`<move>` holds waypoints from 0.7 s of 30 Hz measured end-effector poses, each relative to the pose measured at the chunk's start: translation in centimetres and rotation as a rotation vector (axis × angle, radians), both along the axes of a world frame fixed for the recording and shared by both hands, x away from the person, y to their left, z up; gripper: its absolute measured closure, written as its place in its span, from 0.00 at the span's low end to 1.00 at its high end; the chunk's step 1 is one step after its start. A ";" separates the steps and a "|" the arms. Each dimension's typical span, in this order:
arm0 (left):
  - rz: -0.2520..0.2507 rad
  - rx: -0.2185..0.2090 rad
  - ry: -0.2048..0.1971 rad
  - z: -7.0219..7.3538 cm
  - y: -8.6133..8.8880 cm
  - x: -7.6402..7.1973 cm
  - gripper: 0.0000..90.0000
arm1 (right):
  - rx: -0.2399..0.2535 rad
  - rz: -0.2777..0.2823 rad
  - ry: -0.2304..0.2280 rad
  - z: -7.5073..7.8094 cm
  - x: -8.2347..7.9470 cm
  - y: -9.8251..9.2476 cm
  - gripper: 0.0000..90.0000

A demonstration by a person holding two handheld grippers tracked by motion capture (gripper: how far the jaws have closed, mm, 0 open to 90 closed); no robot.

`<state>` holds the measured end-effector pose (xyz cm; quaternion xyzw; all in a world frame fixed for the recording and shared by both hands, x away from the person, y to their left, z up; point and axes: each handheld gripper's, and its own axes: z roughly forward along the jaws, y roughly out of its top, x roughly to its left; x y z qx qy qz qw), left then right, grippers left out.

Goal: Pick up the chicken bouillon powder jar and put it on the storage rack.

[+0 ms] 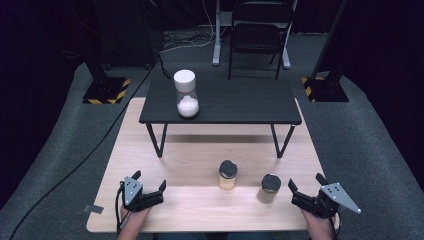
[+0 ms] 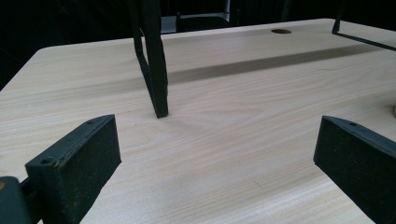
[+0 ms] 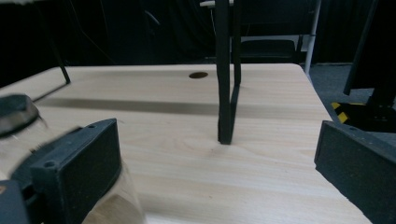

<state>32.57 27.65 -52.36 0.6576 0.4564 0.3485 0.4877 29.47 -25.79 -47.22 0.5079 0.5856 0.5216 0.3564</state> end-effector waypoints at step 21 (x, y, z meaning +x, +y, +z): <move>0.003 -0.010 0.010 0.0 0.0 0.1 0.00 | -0.008 0.121 -0.062 4.3 -0.7 5.1 0.00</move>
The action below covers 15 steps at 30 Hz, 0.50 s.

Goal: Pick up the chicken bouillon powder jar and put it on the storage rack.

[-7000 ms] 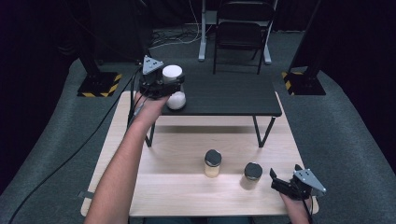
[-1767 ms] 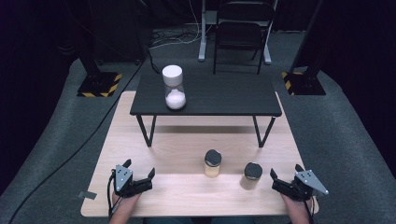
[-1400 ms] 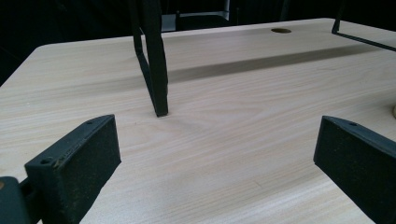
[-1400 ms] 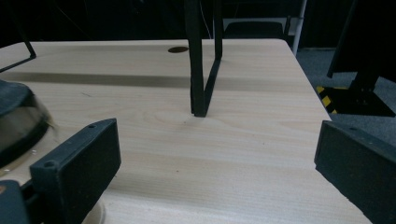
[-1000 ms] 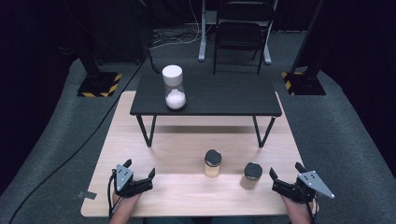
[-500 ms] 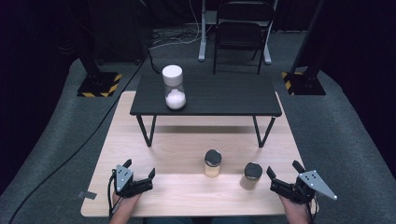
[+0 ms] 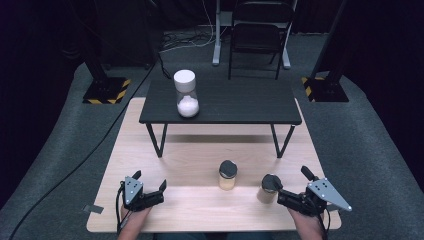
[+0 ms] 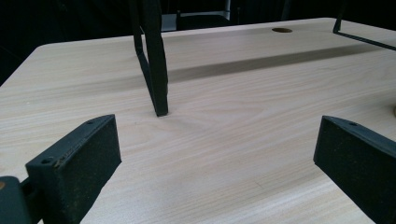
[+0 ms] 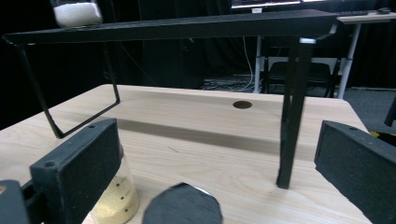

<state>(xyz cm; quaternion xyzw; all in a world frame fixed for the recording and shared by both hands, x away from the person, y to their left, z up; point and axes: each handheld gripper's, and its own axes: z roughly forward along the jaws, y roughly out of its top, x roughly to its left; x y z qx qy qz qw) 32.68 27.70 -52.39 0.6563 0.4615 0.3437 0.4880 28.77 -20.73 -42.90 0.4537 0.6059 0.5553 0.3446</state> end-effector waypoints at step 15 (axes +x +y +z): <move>-0.002 0.004 -0.002 0.0 0.0 0.0 0.00 | -0.029 0.059 0.018 1.4 0.1 3.3 0.00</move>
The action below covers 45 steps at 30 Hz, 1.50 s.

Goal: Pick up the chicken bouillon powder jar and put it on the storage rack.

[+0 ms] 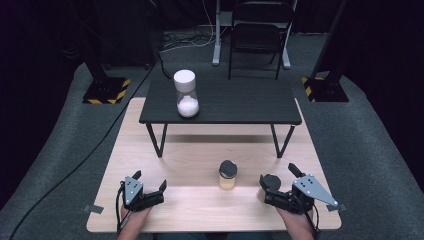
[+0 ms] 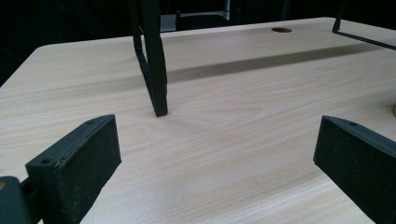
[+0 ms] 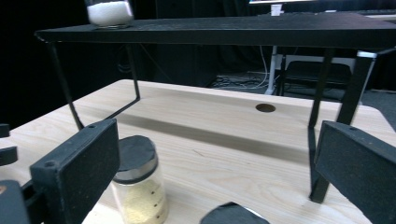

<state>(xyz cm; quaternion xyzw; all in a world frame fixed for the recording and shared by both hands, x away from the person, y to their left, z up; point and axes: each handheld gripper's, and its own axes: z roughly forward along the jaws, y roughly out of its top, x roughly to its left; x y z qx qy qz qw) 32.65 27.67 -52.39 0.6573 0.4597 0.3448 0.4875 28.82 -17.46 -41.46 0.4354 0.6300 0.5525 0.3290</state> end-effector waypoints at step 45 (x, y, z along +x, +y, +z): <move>-0.005 -0.007 -0.003 0.0 0.0 0.0 0.00 | -0.089 0.081 0.049 -2.3 1.8 7.7 0.00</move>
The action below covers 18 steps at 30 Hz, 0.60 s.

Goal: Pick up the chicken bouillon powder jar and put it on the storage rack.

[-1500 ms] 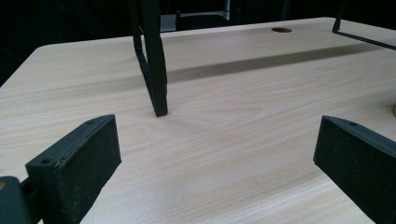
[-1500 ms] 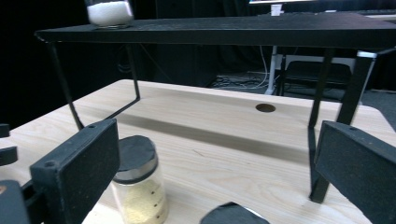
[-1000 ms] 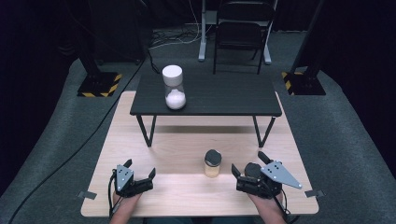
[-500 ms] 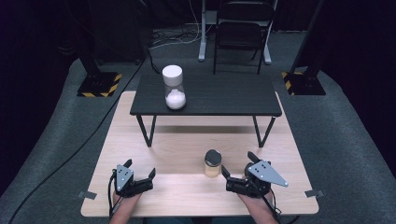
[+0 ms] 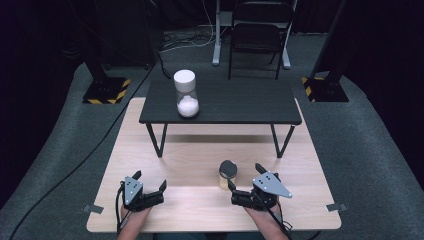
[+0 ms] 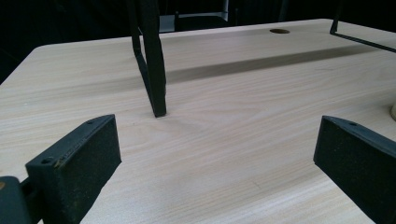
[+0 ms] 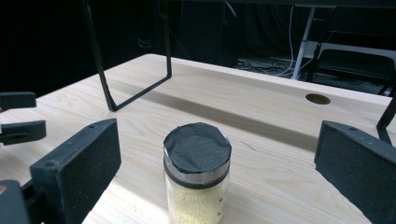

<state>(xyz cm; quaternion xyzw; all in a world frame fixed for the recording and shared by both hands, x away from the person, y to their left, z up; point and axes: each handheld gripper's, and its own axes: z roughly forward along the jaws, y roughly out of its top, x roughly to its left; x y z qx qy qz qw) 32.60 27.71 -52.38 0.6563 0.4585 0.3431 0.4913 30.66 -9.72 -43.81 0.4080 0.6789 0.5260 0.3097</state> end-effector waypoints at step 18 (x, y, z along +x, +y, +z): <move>0.000 -0.003 0.006 0.0 0.0 0.0 0.00 | -0.015 -0.039 0.021 -1.7 1.3 2.5 0.00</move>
